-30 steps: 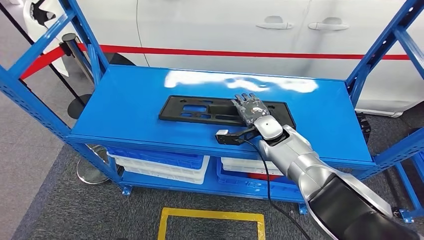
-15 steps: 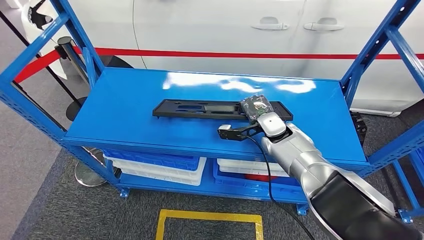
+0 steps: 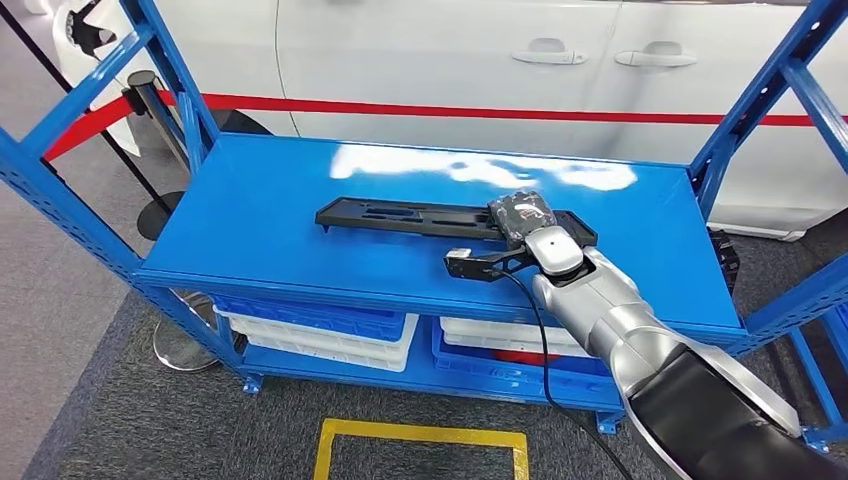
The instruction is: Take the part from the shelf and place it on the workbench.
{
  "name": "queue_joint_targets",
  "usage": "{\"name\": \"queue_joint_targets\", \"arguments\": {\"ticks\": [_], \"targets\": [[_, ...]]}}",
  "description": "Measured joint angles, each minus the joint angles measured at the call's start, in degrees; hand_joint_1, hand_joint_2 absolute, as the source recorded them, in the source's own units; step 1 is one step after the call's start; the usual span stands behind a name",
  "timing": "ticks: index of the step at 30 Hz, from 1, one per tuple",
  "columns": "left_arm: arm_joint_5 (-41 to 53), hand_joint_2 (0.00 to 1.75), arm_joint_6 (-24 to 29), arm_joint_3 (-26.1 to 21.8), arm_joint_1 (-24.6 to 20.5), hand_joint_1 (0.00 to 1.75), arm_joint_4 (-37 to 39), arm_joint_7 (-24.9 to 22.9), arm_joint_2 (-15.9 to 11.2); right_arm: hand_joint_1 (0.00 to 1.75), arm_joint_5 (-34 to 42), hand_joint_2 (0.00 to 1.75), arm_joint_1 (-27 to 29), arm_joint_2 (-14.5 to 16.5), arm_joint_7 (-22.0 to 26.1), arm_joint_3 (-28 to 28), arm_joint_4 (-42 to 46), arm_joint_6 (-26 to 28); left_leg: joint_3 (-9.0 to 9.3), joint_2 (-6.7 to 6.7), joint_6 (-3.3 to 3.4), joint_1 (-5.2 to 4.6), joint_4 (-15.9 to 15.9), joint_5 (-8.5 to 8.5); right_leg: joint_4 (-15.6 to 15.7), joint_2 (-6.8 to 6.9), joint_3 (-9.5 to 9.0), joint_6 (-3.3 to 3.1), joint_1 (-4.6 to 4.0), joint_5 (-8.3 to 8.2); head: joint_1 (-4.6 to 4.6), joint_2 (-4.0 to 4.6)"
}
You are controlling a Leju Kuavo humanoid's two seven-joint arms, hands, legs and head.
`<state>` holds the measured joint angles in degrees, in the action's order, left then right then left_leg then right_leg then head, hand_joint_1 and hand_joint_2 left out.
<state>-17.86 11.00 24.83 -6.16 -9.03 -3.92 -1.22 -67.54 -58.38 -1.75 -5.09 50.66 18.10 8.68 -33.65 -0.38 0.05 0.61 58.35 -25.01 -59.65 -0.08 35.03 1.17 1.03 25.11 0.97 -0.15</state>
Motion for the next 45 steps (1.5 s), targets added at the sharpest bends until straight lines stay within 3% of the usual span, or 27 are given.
{"name": "queue_joint_targets", "arguments": {"ticks": [4, 6, 8, 9, 10, 11, 14, 16, 18, 20, 23, 24, 25, 26, 28, 30, 33, 35, 36, 38, 39, 40, 41, 42, 44, 45], "targets": [[-0.1, 0.00, 0.2, 0.0, 0.2, 0.00, 0.0, 0.1, 0.0, 1.75, 0.0, 1.75, -0.2, 0.0, 0.0, -0.3, 0.1, 0.6, -0.43, -0.01, -1.17, 0.16, 0.7, -0.69, 0.6, -0.01, -0.01, -1.50, -0.07, -0.09, 0.05, 0.00], [-0.1, 0.00, 0.2, 0.0, 0.2, 0.00, 0.0, 0.2, 0.1, 1.75, 0.0, 1.75, -0.4, 0.0, 0.0, -0.6, 0.2, 0.8, -2.43, 0.05, -1.63, 0.27, 5.3, -3.58, 0.8, 0.17, -0.07, -2.05, 0.09, -0.25, 0.09, 0.00], [-0.1, 0.00, 0.2, 0.0, 0.2, 0.00, 0.0, 0.3, 0.1, 1.75, 0.0, 1.75, -0.5, -0.1, 0.0, -0.8, 0.2, 0.8, -5.89, 0.08, -1.96, 0.31, 13.1, -7.13, 0.8, 0.27, 0.03, -2.24, -0.02, -0.26, 0.09, 0.00], [-0.1, 0.00, 0.2, 0.0, 0.3, 0.00, 0.0, 0.3, 0.1, 1.75, 0.0, 1.75, -0.4, -0.1, 0.0, -0.9, 0.2, 0.9, -7.12, 0.08, -2.02, 0.32, 15.8, -7.86, 0.8, 0.26, 0.06, -2.27, -0.08, -0.26, 0.08, 0.00], [-0.1, 0.00, 0.1, 0.0, 0.4, 0.00, 0.0, 0.3, 0.1, 1.75, 0.0, 1.75, -0.4, -0.1, -0.1, -1.0, 0.2, 0.9, -7.45, 0.09, -2.00, 0.33, 16.5, -7.51, 0.7, 0.21, 0.06, -2.28, -0.12, -0.26, 0.09, 0.00], [-0.1, 0.00, -0.1, 0.0, 0.5, 0.00, 0.0, 0.3, 0.1, 1.75, -0.1, 1.75, -0.4, -0.1, -0.1, -1.1, 0.2, 1.1, -6.69, 0.09, -1.89, 0.33, 14.9, -6.09, 0.7, 0.15, 0.03, -2.27, -0.14, -0.25, 0.09, 0.00], [-0.2, 0.00, -1.1, 0.0, 0.5, 0.00, 0.0, 0.6, 0.1, 1.75, -0.5, 1.75, -0.8, -0.1, -0.9, -1.6, 0.4, 2.1, -1.62, 0.06, -1.23, 0.21, 3.8, -0.92, 0.5, 0.02, 0.12, -1.94, -0.27, -0.18, 0.07, 0.00], [-0.2, 0.00, -1.6, 0.0, 0.5, 0.00, 0.0, 0.9, 0.2, 1.75, -0.8, 1.75, -1.3, -0.1, -1.7, -2.1, 0.6, 3.0, -0.50, 0.01, -0.78, -0.05, 0.7, -0.37, 0.4, -0.05, 0.55, -1.36, -0.39, -0.37, 0.03, 0.00], [-0.1, 0.87, -1.7, 0.0, 0.5, 0.00, 0.0, 1.3, 0.3, 1.75, -1.1, 1.75, -2.1, -0.2, -2.2, -2.7, 1.0, 3.9, -0.61, 0.03, -0.22, -0.07, 0.4, -0.16, 0.5, -0.12, 0.84, -0.70, -0.35, -0.51, 0.01, 0.00], [0.3, 1.75, -1.7, 0.0, 0.6, 0.00, 0.0, 1.6, 0.5, 1.75, -1.6, 1.75, -3.5, -0.5, -2.6, -3.1, 1.6, 4.6, -0.54, 0.14, 0.56, 0.14, -0.2, 0.27, -1.3, -0.15, 1.68, -0.27, -0.31, 0.88, -0.05, 0.00], [0.9, 1.75, -1.7, 0.0, 0.6, 0.00, 0.0, 2.0, 0.8, 1.75, -2.6, 1.75, -6.5, -0.9, -3.0, -3.8, 2.3, 4.9, -0.63, 0.25, 1.20, 0.17, -0.4, 0.50, -11.6, -0.11, 6.31, 0.12, -0.22, 6.21, -0.13, 0.01], [1.0, 1.75, -1.7, 0.0, 0.6, 0.00, 0.0, 2.1, 0.9, 1.75, -2.8, 1.75, -7.5, -1.0, -3.1, -4.0, 2.5, 4.8, -0.64, 0.24, 1.24, 0.15, -0.3, 0.47, -14.8, -0.10, 7.76, 0.25, -0.19, 7.16, -0.15, 0.01], [1.0, 1.75, -1.7, 0.0, 0.6, 0.00, 0.0, 2.1, 1.0, 1.75, -3.1, 1.75, -8.4, -1.1, -3.2, -4.2, 2.7, 4.7, -0.61, 0.20, 1.24, 0.16, -0.2, 0.41, -16.1, -0.09, 8.38, 0.34, -0.14, 6.97, -0.15, 0.01], [1.1, 1.75, -1.7, 0.0, 0.6, 0.00, 0.0, 2.1, 1.2, 1.75, -3.6, 1.75, -9.4, -1.2, -3.2, -4.2, 2.9, 4.6, -0.57, 0.15, 1.20, 0.18, -0.1, 0.31, -15.1, -0.07, 7.96, 0.38, -0.07, 5.68, -0.16, 0.00], [1.1, 1.75, -1.7, 0.0, 0.6, 0.00, 0.0, 2.2, 1.5, 1.75, -4.6, 1.75, -11.5, -1.3, -3.3, -4.3, 3.5, 4.6, -0.56, 0.07, 0.90, 0.19, 0.4, -0.06, -7.8, 0.02, 4.79, 0.31, 0.15, 1.54, -0.16, 0.00], [1.1, 1.75, -1.7, 0.0, 0.5, 0.00, 0.0, 2.3, 1.6, 1.75, -5.6, 1.75, -13.7, -1.5, -3.2, -4.4, 4.1, 4.4, -0.89, 0.03, 0.41, -0.04, 0.9, -0.38, -1.6, 0.04, 2.19, 0.10, 0.05, -0.49, -0.11, 0.00], [0.8, 1.75, -1.7, 0.0, 0.6, 0.00, 0.0, 2.6, 1.8, 1.75, -6.4, 1.75, -16.4, -1.6, -3.0, -4.6, 4.9, 3.6, -1.19, 0.02, -0.34, -0.22, 0.9, -0.44, -0.4, -0.03, 1.85, -0.70, -0.14, -0.39, -0.07, 0.00], [0.5, 1.75, -1.5, 0.0, 0.7, 0.00, 0.0, 2.8, 1.9, 1.75, -7.0, 1.75, -18.2, -1.4, -2.8, -4.8, 5.5, 3.0, -1.66, 0.03, -0.95, -0.13, 2.1, -1.60, 0.0, 0.01, 1.70, -1.45, 0.06, -0.54, -0.05, 0.00], [0.3, 1.75, -1.4, 0.0, 0.8, 0.00, 0.0, 2.9, 1.9, 1.75, -7.3, 1.75, -19.2, -1.2, -2.7, -4.8, 5.7, 2.8, -2.54, 0.05, -1.24, -0.06, 4.3, -3.02, 0.1, -0.01, 1.60, -1.76, 0.18, -0.60, -0.01, 0.00], [0.2, 1.75, -1.4, 0.0, 0.8, 0.00, 0.0, 3.0, 2.0, 1.75, -7.6, 1.75, -20.7, -0.7, -2.6, -5.0, 6.2, 2.4, -5.65, 0.08, -1.67, 0.08, 11.6, -6.64, 0.2, -0.12, 1.50, -2.12, 0.11, -0.56, 0.06, 0.00], [0.1, 1.75, -1.3, 0.0, 0.8, 0.00, 0.0, 2.9, 2.0, 1.75, -7.7, 1.75, -21.2, -0.5, -2.5, -5.2, 6.3, 2.4, -7.23, 0.08, -1.79, 0.13, 15.1, -7.85, 0.1, -0.17, 1.41, -2.21, 0.01, -0.50, 0.06, 0.00], [0.0, 1.75, -1.0, 0.0, 0.8, 0.00, 0.0, 2.8, 2.1, 1.75, -7.7, 1.75, -21.6, -0.3, -2.4, -5.4, 6.6, 2.3, -8.17, 0.08, -1.81, 0.14, 17.0, -8.01, 0.1, -0.18, 1.27, -2.28, -0.09, -0.41, 0.05, 0.00], [-0.1, 1.75, -0.6, 0.0, 0.8, 0.00, 0.0, 2.7, 2.1, 1.75, -7.8, 1.75, -21.9, -0.2, -2.3, -5.5, 6.8, 2.3, -8.13, 0.09, -1.74, 0.13, 16.7, -7.00, 0.1, -0.18, 1.08, -2.32, -0.20, -0.31, 0.04, 0.00], [-0.2, 1.75, -0.1, -0.1, 0.8, 0.00, 0.0, 2.6, 2.1, 1.75, -7.8, 1.75, -22.2, 0.0, -2.1, -5.7, 7.0, 2.3, -7.04, 0.09, -1.56, 0.12, 14.0, -4.98, 0.1, -0.20, 0.89, -2.32, -0.27, -0.20, 0.04, 0.00], [-0.5, 1.75, 0.8, -0.1, 0.8, 0.00, 0.0, 2.3, 2.1, 1.75, -7.8, 1.75, -23.1, 0.3, -1.8, -6.0, 7.3, 2.3, -3.61, 0.09, -0.98, -0.09, 6.0, -0.90, 0.0, -0.25, 0.67, -2.16, -0.45, 0.01, 0.03, 0.00], [-0.5, 1.75, 1.1, -0.2, 0.8, 0.00, 0.0, 2.3, 2.1, 1.75, -7.8, 1.75, -23.6, 0.4, -1.7, -6.2, 7.4, 2.3, -2.29, 0.08, -0.69, -0.23, 3.0, 0.07, 0.0, -0.28, 0.72, -1.99, -0.54, 0.03, 0.04, 0.00]]}}
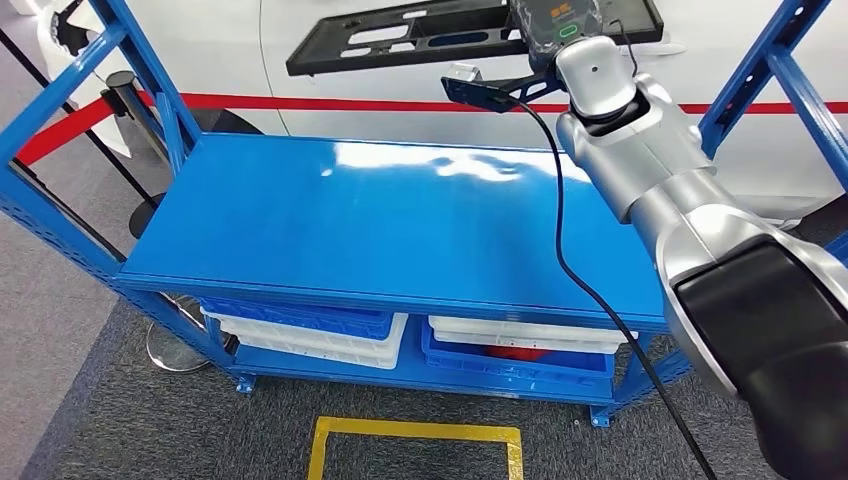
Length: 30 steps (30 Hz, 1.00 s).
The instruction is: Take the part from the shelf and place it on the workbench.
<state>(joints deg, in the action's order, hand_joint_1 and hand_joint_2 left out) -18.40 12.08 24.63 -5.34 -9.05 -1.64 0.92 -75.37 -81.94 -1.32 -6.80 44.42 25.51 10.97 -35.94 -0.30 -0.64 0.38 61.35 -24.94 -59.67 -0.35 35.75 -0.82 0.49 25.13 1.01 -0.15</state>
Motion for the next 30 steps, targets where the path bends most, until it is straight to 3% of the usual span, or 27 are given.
{"name": "queue_joint_targets", "arguments": {"ticks": [2, 5, 7, 9, 10, 11, 12, 14, 15, 17, 19, 21, 24, 25, 26, 27, 30], "targets": [[0.0, 1.75, 0.3, -0.1, 0.0, 0.00, 0.0, -0.1, 0.0, 1.75, 0.2, 1.75, -0.5, 0.1, 0.2, -0.6, 0.1, 0.1, 0.88, -0.04, 0.32, -0.27, -2.0, 0.00, 0.1, 0.01, 0.17, 0.41, -0.12, -0.15, -0.03, 0.00], [0.0, 1.75, 0.6, -0.2, 0.0, 0.00, 0.0, -0.4, 0.2, 1.75, 0.9, 1.75, -0.6, 0.3, 0.8, -1.5, 0.4, 0.4, 1.20, 0.02, 1.10, 0.12, -2.9, 0.43, -0.5, 0.05, 0.47, 1.26, -0.13, 0.49, -0.10, 0.00], [-0.1, 1.75, 0.8, -0.3, 0.1, 0.00, 0.0, -0.5, 0.2, 1.75, 1.7, 1.75, -0.6, 0.4, 1.2, -2.4, 0.7, 0.9, 1.41, 0.13, 1.62, 0.36, -3.5, 0.74, -5.1, 0.08, 2.54, 1.63, -0.03, 3.31, -0.12, 0.00], [-0.1, 1.75, 1.0, -0.3, 0.1, 0.00, 0.0, -0.5, 0.3, 1.75, 2.7, 1.75, -0.4, 0.4, 1.6, -3.2, 0.9, 1.5, 1.37, 0.12, 1.82, 0.35, -3.4, 0.74, -12.6, 0.09, 6.06, 1.88, 0.08, 6.40, -0.12, 0.00], [-0.1, 1.75, 1.1, -0.3, 0.1, 0.00, 0.0, -0.5, 0.3, 1.75, 3.1, 1.75, -0.3, 0.4, 1.7, -3.6, 0.9, 1.8, 1.38, 0.08, 1.84, 0.36, -3.4, 0.70, -15.0, 0.09, 7.31, 2.01, 0.19, 6.88, -0.13, 0.00], [-0.1, 1.75, 1.2, -0.3, 0.2, 0.00, 0.0, -0.5, 0.3, 1.75, 3.6, 1.75, -0.1, 0.4, 1.9, -4.0, 1.0, 2.0, 1.38, 0.03, 1.83, 0.37, -3.3, 0.63, -15.5, 0.12, 7.70, 2.10, 0.30, 6.29, -0.13, 0.00], [-0.1, 1.75, 1.3, -0.3, 0.2, 0.00, 0.0, -0.5, 0.3, 1.75, 4.3, 1.75, 0.1, 0.4, 2.2, -4.5, 1.1, 2.2, 1.39, -0.03, 1.76, 0.40, -3.1, 0.53, -13.8, 0.16, 7.05, 2.14, 0.43, 4.73, -0.14, 0.00], [-0.1, 1.75, 1.4, -0.3, 0.3, 0.00, 0.0, -0.6, 0.4, 1.75, 6.4, 1.75, 0.5, 0.4, 3.2, -5.7, 1.9, 2.9, 1.32, -0.12, 1.39, 0.36, -2.7, 0.17, -6.4, 0.28, 3.71, 2.09, 0.63, 0.86, -0.13, 0.00], [-0.1, 1.75, 1.4, -0.3, 0.3, 0.00, 0.0, -0.7, 0.4, 1.75, 7.9, 1.75, 0.8, 0.5, 4.0, -6.6, 2.5, 3.4, 1.18, -0.14, 1.14, 0.25, -2.4, -0.02, -3.2, 0.29, 2.31, 1.96, 0.59, -0.25, -0.10, 0.00], [-0.1, 1.75, 1.5, -0.3, 0.3, 0.00, 0.0, -0.7, 0.5, 1.75, 11.0, 1.75, 1.8, 0.5, 5.6, -8.6, 3.8, 4.3, 0.96, -0.15, 0.60, 0.07, -2.2, -0.16, -0.6, 0.23, 1.24, 1.55, 0.36, -0.47, -0.05, 0.00], [-0.1, 1.75, 1.5, -0.3, 0.4, 0.00, 0.0, -0.7, 0.5, 1.75, 12.8, 1.75, 2.9, 0.6, 6.6, -10.5, 4.9, 4.7, 0.91, -0.13, 0.06, 0.14, -2.3, -0.24, -0.3, 0.21, 1.20, 0.89, 0.29, -0.52, -0.05, 0.00], [-0.2, 1.75, 1.6, -0.3, 0.4, 0.00, 0.0, -0.7, 0.5, 1.75, 13.1, 1.75, 3.5, 0.6, 6.9, -11.8, 5.7, 4.7, 0.24, -0.08, -0.49, 0.23, -0.6, -1.60, 0.0, 0.28, 1.00, 0.18, 0.47, -0.65, 0.02, 0.00], [-0.2, 1.75, 1.6, -0.3, 0.4, 0.00, 0.0, -0.7, 0.5, 1.75, 15.3, 1.75, 4.3, 0.6, 8.3, -13.3, 6.6, 4.3, -4.15, -0.03, -1.08, 0.33, 9.4, -6.47, 0.1, 0.27, 0.83, -0.38, 0.49, -0.65, 0.22, 0.00], [-0.2, 1.75, 1.5, -0.3, 0.4, 0.00, 0.0, -0.7, 0.5, 1.75, 17.2, 1.75, 4.8, 0.6, 9.5, -13.9, 7.0, 3.6, -5.64, -0.03, -1.13, 0.34, 12.5, -7.34, 0.1, 0.25, 0.76, -0.44, 0.40, -0.61, 0.22, 0.00], [-0.2, 1.75, 1.5, -0.3, 0.4, 0.00, 0.0, -0.7, 0.4, 1.75, 20.0, 1.75, 5.6, 0.6, 11.2, -14.8, 7.5, 2.4, -6.35, -0.03, -1.07, 0.33, 13.8, -7.16, 0.1, 0.22, 0.65, -0.51, 0.30, -0.57, 0.22, 0.00], [-0.3, 1.75, 1.5, -0.3, 0.5, 0.00, 0.0, -0.7, 0.4, 1.75, 23.3, 1.75, 6.5, 0.7, 13.2, -15.9, 8.2, 0.8, -6.00, -0.03, -0.90, 0.30, 12.8, -5.89, 0.1, 0.18, 0.52, -0.55, 0.19, -0.51, 0.22, 0.00], [-0.6, 1.75, 1.5, -0.4, 0.5, 0.00, 0.0, -0.6, 0.3, 1.75, 34.4, 1.75, 9.1, 1.1, 19.2, -19.8, 10.8, -5.5, -1.21, -0.04, 0.20, -0.03, 1.8, -0.35, 0.1, 0.05, 0.32, -0.45, -0.10, -0.36, 0.20, 0.00]]}}
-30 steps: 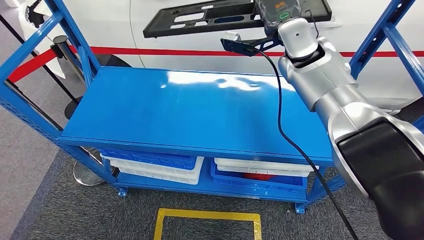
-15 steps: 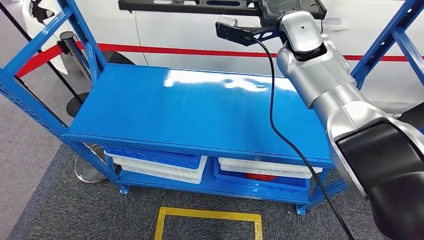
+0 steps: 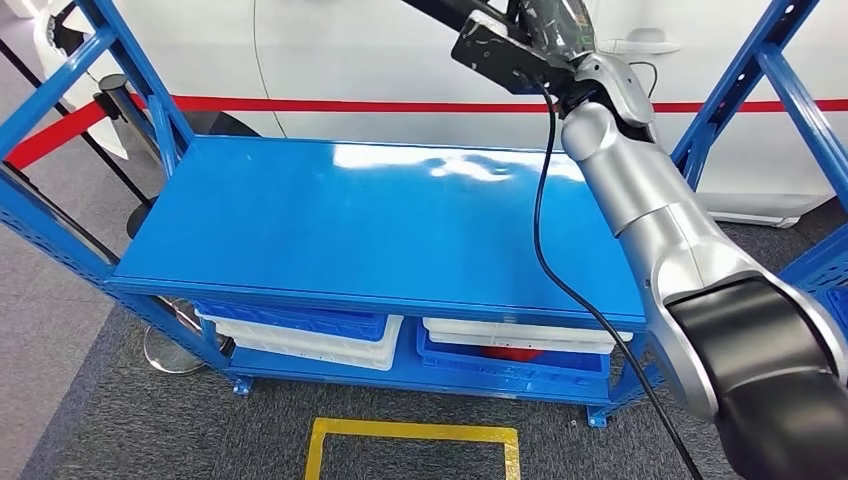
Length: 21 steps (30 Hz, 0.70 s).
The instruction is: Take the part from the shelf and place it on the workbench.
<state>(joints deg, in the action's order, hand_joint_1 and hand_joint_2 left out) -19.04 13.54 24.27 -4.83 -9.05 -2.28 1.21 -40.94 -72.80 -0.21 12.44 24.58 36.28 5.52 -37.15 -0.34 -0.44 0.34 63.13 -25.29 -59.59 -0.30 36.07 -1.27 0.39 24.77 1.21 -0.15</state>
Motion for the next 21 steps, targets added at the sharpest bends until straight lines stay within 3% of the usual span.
{"name": "queue_joint_targets", "arguments": {"ticks": [2, 5, 6, 7, 9, 11, 12, 13, 15, 16, 21], "targets": [[-0.3, 1.75, 0.0, 0.0, 0.0, 0.00, 0.0, 0.0, -0.1, 1.75, 7.5, 1.75, 1.5, 0.4, 3.5, -2.9, 1.2, -5.0, 1.70, -0.05, 0.41, -0.32, -4.0, 0.83, 0.0, 0.00, 0.20, 0.37, -0.08, -0.05, -0.03, 0.00], [-0.4, 1.75, 0.0, 0.0, 0.0, 0.00, 0.0, 0.0, -0.1, 1.75, 14.2, 1.75, 3.8, 1.0, 6.6, -6.3, 2.3, -9.6, 2.15, -0.11, 0.86, -0.21, -5.0, 1.11, 0.2, 0.01, 0.22, 1.28, -0.13, -0.02, -0.08, 0.00], [-0.5, 1.75, 0.0, 0.0, 0.1, 0.00, 0.0, 0.0, -0.1, 1.75, 15.4, 1.75, 4.2, 1.1, 7.2, -7.0, 2.5, -10.6, 2.36, -0.07, 1.13, -0.04, -5.4, 1.35, -0.7, 0.02, 0.56, 1.55, -0.14, 0.73, -0.09, 0.00], [-0.6, 1.75, 0.0, 0.0, 0.1, 0.00, 0.0, 0.0, -0.1, 1.75, 17.0, 1.75, 4.6, 1.2, 7.8, -7.6, 2.7, -11.9, 2.55, -0.02, 1.40, 0.14, -5.8, 1.58, -2.7, 0.01, 1.41, 1.78, -0.13, 2.04, -0.11, 0.00], [-0.7, 1.75, 0.1, 0.0, 0.1, 0.00, 0.0, 0.0, -0.1, 1.75, 21.2, 1.75, 5.8, 1.2, 9.5, -8.8, 2.8, -15.4, 2.62, 0.03, 1.66, 0.20, -6.0, 1.71, -9.7, 0.04, 4.56, 2.11, 0.09, 5.60, -0.14, 0.00], [-0.8, 1.75, 0.1, -0.1, 0.1, 0.00, 0.0, -0.1, 0.0, 1.75, 26.2, 1.75, 7.8, 1.5, 11.1, -9.7, 2.9, -19.7, 2.63, -0.03, 1.67, 0.25, -5.9, 1.65, -14.8, 0.08, 7.08, 2.38, 0.36, 6.94, -0.15, 0.00], [-0.8, 1.75, 0.1, -0.1, 0.2, 0.00, 0.0, -0.2, 0.0, 1.75, 29.0, 1.75, 8.9, 1.7, 11.8, -10.1, 3.0, -22.3, 2.63, -0.08, 1.59, 0.29, -5.8, 1.57, -14.4, 0.12, 6.99, 2.47, 0.51, 6.04, -0.16, 0.00], [-0.8, 1.75, 0.1, -0.1, 0.2, 0.00, 0.0, -0.3, 0.1, 1.75, 32.0, 1.75, 9.9, 1.9, 12.5, -10.5, 3.0, -25.2, 2.63, -0.13, 1.42, 0.35, -5.6, 1.43, -11.8, 0.18, 5.80, 2.53, 0.67, 4.25, -0.16, 0.00], [-0.9, 1.75, 0.2, -0.1, 0.2, 0.00, 0.0, -0.5, 0.2, 1.75, 38.4, 1.75, 11.5, 2.5, 13.7, -11.5, 3.3, -31.4, 2.46, -0.17, 0.85, 0.30, -4.8, 0.91, -4.3, 0.25, 2.25, 2.48, 0.82, 1.00, -0.17, 0.00], [-0.9, 1.75, 0.3, -0.1, 0.2, 0.00, 0.0, -0.6, 0.2, 1.75, 41.4, 1.75, 12.2, 2.9, 14.1, -12.0, 3.4, -34.2, 2.33, -0.17, 0.55, 0.20, -4.5, 0.68, -1.7, 0.19, 1.04, 2.30, 0.82, 0.24, -0.14, 0.00], [-1.2, 1.75, 0.9, -0.1, 0.1, 0.00, 0.0, -1.3, 0.2, 1.75, 50.4, 1.75, 15.4, 4.7, 14.4, -13.8, 3.4, -43.5, 1.98, -0.07, -0.79, 0.28, -3.5, -0.44, -0.4, -0.01, 0.40, 0.54, 0.60, 0.18, -0.10, 0.00]]}}
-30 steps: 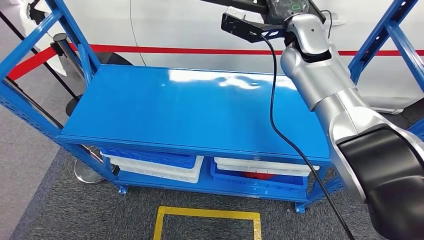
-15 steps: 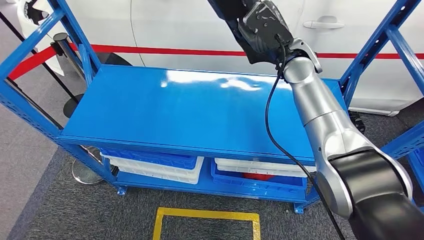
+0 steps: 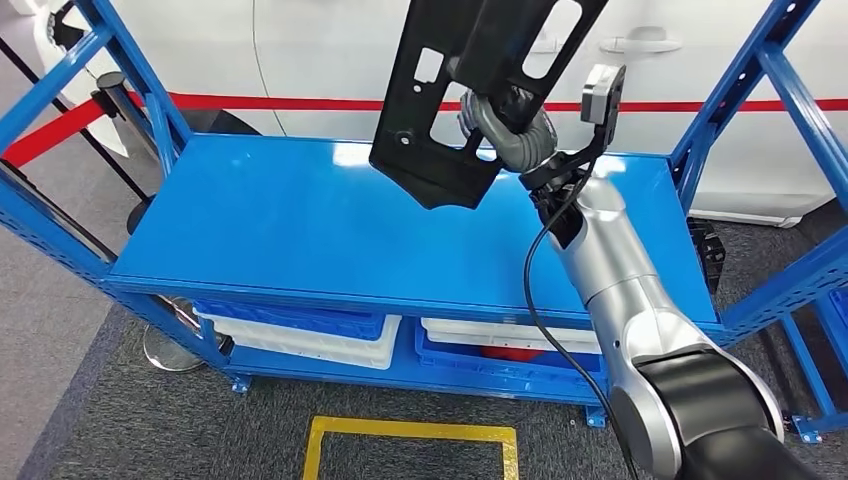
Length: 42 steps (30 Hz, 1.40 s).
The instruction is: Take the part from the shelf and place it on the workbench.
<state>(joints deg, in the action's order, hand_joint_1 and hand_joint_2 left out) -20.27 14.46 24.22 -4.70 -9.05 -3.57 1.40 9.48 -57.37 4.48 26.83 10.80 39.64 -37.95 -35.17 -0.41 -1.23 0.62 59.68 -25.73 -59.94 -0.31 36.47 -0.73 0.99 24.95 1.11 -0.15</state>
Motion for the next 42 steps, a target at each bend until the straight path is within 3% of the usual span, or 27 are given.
{"name": "queue_joint_targets", "arguments": {"ticks": [2, 4, 5, 6, 7, 10, 11, 13, 15, 17, 19, 20, 21, 22, 24, 26, 30, 32, 34, 36, 38, 40, 42], "targets": [[-0.1, 1.75, 0.2, 0.0, 0.0, 0.00, 0.0, -0.3, 0.0, 1.75, 2.3, 1.75, 0.8, 0.8, -0.2, -0.1, -0.1, -2.1, -2.00, 0.06, -0.51, 0.09, 4.7, -2.89, 0.1, 0.02, -0.07, -0.54, 0.11, -0.07, 0.08, 0.00], [-0.2, 1.75, 0.3, 0.0, 0.0, 0.00, 0.0, -0.6, 0.0, 1.75, 4.1, 1.75, 2.0, 1.4, -0.5, -0.1, -0.4, -4.1, -5.42, 0.07, -0.75, 0.10, 12.4, -6.25, 0.1, 0.02, -0.08, -0.78, -0.07, 0.00, 0.14, 0.00], [-0.2, 1.75, 0.3, 0.0, 0.1, 0.00, 0.0, -0.7, 0.0, 1.75, 4.7, 1.75, 2.7, 1.7, -0.7, -0.1, -0.5, -4.6, -6.61, 0.07, -0.73, 0.09, 14.9, -6.89, 0.1, 0.02, -0.11, -0.84, -0.20, 0.03, 0.14, 0.00], [-0.3, 1.75, 0.3, 0.0, 0.1, 0.00, 0.0, -0.9, 0.0, 1.75, 5.1, 1.75, 3.3, 2.0, -0.9, -0.1, -0.6, -5.0, -6.84, 0.07, -0.57, 0.05, 15.3, -6.41, 0.1, 0.01, -0.15, -0.89, -0.34, 0.07, 0.14, 0.00], [-0.4, 1.75, 0.3, 0.0, 0.1, 0.00, 0.0, -1.0, 0.0, 1.75, 5.6, 1.75, 3.8, 2.2, -1.0, -0.1, -0.7, -5.2, -5.97, 0.07, -0.27, -0.01, 13.4, -4.91, 0.0, -0.01, -0.21, -0.91, -0.47, 0.09, 0.14, 0.00], [-0.7, 1.75, 0.3, 0.0, 0.2, 0.00, 0.0, -1.5, -0.1, 1.75, 7.1, 1.75, 4.2, 2.7, -1.5, 0.0, -0.9, -5.6, -0.69, 0.05, 1.13, -0.54, 2.2, -0.06, 0.1, -0.04, -0.27, -0.82, -0.75, 0.11, 0.10, 0.00], [-0.8, 1.75, 0.3, -0.1, 0.2, 0.00, 0.0, -1.7, -0.1, 1.75, 7.6, 1.75, 4.3, 2.9, -1.6, 0.1, -1.1, -5.7, 0.27, 0.03, 1.43, -0.77, 0.1, 0.45, 0.1, -0.02, -0.19, -0.65, -0.74, 0.05, 0.08, 0.00], [-1.0, 1.75, 0.4, -0.1, 0.1, 0.00, 0.0, -2.1, -0.1, 1.75, 8.2, 1.75, 4.6, 3.1, -1.6, 0.3, -1.4, -6.1, 0.67, -0.02, 1.66, -1.05, -1.0, 0.52, 0.3, 0.02, -0.11, -0.12, -0.65, -0.15, 0.09, 0.00], [-1.2, 1.75, 0.4, -0.2, 0.2, 0.00, 0.0, -2.3, 0.0, 1.75, 8.5, 1.75, 4.9, 3.2, -1.7, 0.7, -1.6, -6.4, 1.08, 0.08, 1.98, -0.70, -1.9, 1.07, 0.0, 0.02, -0.05, 0.50, -0.69, 0.28, 0.05, 0.00], [-1.3, 1.75, 0.3, -0.2, 0.2, 0.00, 0.0, -2.5, 0.2, 1.75, 8.9, 1.75, 5.0, 3.3, -1.6, 1.2, -1.7, -6.7, 1.48, 0.23, 2.38, -0.34, -2.9, 1.69, -3.6, 0.01, 1.41, 1.00, -0.72, 2.74, 0.01, 0.00], [-1.3, 1.75, 0.2, -0.3, 0.2, 0.00, 0.0, -2.5, 0.2, 1.75, 9.2, 1.75, 5.5, 3.3, -1.5, 1.6, -2.0, -7.1, 1.45, 0.24, 2.57, -0.39, -3.0, 1.82, -11.0, 0.02, 4.76, 1.32, -0.59, 6.43, -0.02, 0.00], [-1.3, 1.75, 0.1, -0.3, 0.2, 0.00, 0.0, -2.5, 0.2, 1.75, 9.4, 1.75, 5.9, 3.3, -1.5, 1.8, -2.1, -7.2, 1.42, 0.22, 2.56, -0.38, -2.9, 1.81, -14.1, 0.03, 6.20, 1.43, -0.50, 7.52, -0.03, 0.00], [-1.3, 1.75, 0.1, -0.3, 0.2, 0.00, 0.0, -2.6, 0.2, 1.75, 9.5, 1.75, 6.3, 3.3, -1.4, 2.0, -2.1, -7.4, 1.41, 0.19, 2.53, -0.36, -2.8, 1.78, -15.4, 0.05, 6.78, 1.52, -0.39, 7.51, -0.03, 0.00], [-1.3, 1.75, 0.1, -0.3, 0.3, 0.00, 0.0, -2.7, 0.3, 1.75, 9.6, 1.75, 6.6, 3.3, -1.3, 2.2, -2.2, -7.5, 1.41, 0.16, 2.46, -0.32, -2.7, 1.73, -14.3, 0.08, 6.22, 1.59, -0.27, 6.41, -0.04, 0.00], [-1.4, 1.75, 0.0, -0.3, 0.3, 0.00, 0.0, -3.0, 0.4, 1.75, 10.4, 1.75, 6.9, 3.3, -0.9, 2.7, -2.2, -8.0, 1.32, 0.09, 2.08, -0.27, -2.1, 1.41, -6.9, 0.22, 2.41, 1.61, -0.03, 2.69, -0.04, 0.00], [-1.5, 1.75, 0.0, -0.3, 0.2, 0.00, 0.0, -3.2, 0.4, 1.75, 11.7, 1.75, 7.2, 3.4, -0.5, 3.0, -2.2, -9.0, 0.99, 0.02, 1.52, -0.40, -1.3, 1.03, -0.9, 0.22, -0.54, 1.27, -0.10, 0.65, -0.01, 0.00], [-2.1, 1.75, 0.0, -0.3, 0.3, 0.00, 0.0, -3.5, 0.4, 1.75, 13.5, 1.75, 9.4, 3.7, 0.7, 3.7, -1.8, -11.1, 0.51, -0.09, 0.56, -0.41, -0.6, 0.57, 0.1, 0.12, -0.62, 0.02, -0.31, 0.19, 0.01, 0.00], [-2.4, 1.75, 0.0, -0.4, 0.4, 0.00, 0.0, -3.5, 0.3, 1.75, 13.7, 1.75, 10.6, 4.0, 1.5, 4.2, -1.1, -11.6, -0.52, -0.08, 0.01, -0.35, 2.8, -2.18, 0.4, 0.24, -0.42, -0.68, -0.07, -0.26, 0.25, 0.00], [-2.5, 1.75, 0.0, -0.4, 0.4, 0.00, 0.0, -3.4, 0.3, 1.75, 13.8, 1.75, 12.1, 4.3, 2.1, 4.7, -0.4, -11.9, -2.78, 0.00, -0.45, -0.24, 9.7, -6.62, 0.4, 0.33, -0.02, -1.08, -0.18, -0.59, 0.50, 0.00], [-2.7, 1.75, 0.0, -0.5, 0.5, 0.00, 0.0, -3.2, 0.3, 1.75, 13.7, 1.75, 13.9, 4.4, 2.5, 5.1, 0.3, -12.0, -3.90, 0.00, -0.60, -0.15, 14.5, -8.94, 0.3, 0.42, 0.54, -1.21, -0.36, -0.91, 0.52, 0.01], [-2.8, 1.75, -0.1, -0.6, 0.5, 0.00, 0.0, -3.1, 0.3, 1.75, 13.7, 1.75, 15.2, 4.6, 2.6, 5.5, 0.9, -12.1, -1.38, 0.00, -0.32, -0.16, 11.3, -7.24, 0.1, 0.42, 1.08, -1.15, -0.47, -1.28, 0.52, 0.01], [-2.8, 1.75, -0.1, -0.7, 0.4, 0.00, 0.0, -3.0, 0.3, 1.75, 13.7, 1.75, 15.8, 4.7, 2.7, 5.8, 1.6, -12.1, 3.37, 0.01, 0.34, -0.34, 3.1, -4.50, 0.0, 0.39, 1.45, -0.89, -0.57, -1.73, 0.52, 0.00], [-2.9, 1.75, -0.1, -0.8, 0.4, 0.00, 0.0, -3.0, 0.2, 1.75, 13.7, 1.75, 16.0, 4.9, 2.7, 5.8, 2.1, -12.1, 5.73, -0.01, 0.88, -0.70, -1.6, -3.34, 0.1, 0.40, 1.65, -0.27, -0.56, -2.28, 0.51, 0.00]]}}
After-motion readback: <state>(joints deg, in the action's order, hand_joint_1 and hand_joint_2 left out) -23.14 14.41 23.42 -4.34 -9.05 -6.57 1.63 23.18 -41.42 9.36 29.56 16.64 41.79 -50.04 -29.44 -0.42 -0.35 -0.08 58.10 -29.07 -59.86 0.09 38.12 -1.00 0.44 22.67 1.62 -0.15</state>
